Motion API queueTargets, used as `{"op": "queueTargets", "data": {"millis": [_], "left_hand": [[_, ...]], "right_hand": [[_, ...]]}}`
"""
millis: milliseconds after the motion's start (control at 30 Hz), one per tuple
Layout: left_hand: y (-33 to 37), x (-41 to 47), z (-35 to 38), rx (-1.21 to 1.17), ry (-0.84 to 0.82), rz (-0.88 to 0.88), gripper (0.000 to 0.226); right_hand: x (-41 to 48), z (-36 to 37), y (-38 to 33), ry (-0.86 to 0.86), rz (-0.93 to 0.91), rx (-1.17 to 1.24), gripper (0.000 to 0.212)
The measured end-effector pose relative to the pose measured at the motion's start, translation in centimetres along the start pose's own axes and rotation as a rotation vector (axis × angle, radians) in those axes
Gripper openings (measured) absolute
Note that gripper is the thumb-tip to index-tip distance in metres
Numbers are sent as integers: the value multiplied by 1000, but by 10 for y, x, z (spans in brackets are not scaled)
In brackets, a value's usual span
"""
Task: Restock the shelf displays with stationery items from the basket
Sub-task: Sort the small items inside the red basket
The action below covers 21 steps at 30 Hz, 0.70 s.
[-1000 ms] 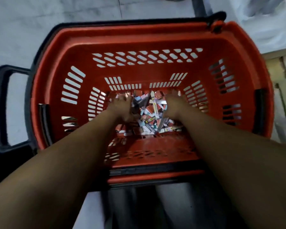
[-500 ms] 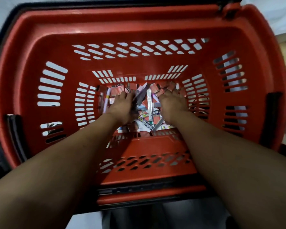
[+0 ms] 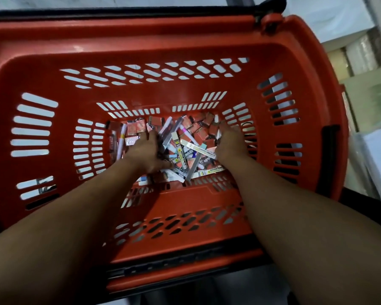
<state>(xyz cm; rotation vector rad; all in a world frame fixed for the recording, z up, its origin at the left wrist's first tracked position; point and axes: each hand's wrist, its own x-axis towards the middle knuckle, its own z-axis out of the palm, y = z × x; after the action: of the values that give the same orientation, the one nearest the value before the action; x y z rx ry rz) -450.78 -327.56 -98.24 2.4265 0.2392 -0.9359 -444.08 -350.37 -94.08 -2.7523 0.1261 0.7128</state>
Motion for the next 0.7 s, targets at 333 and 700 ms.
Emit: {"op": "queueTargets", "data": {"millis": [333,700], "left_hand": [[2,7,-1,-146,-142,-82,54],[10,-11,-8,-95,-304,-61,33]], "right_hand": [[-2,12,-20,-282,122,-242,97],[6,13,-16,-529,326,142,108]]}}
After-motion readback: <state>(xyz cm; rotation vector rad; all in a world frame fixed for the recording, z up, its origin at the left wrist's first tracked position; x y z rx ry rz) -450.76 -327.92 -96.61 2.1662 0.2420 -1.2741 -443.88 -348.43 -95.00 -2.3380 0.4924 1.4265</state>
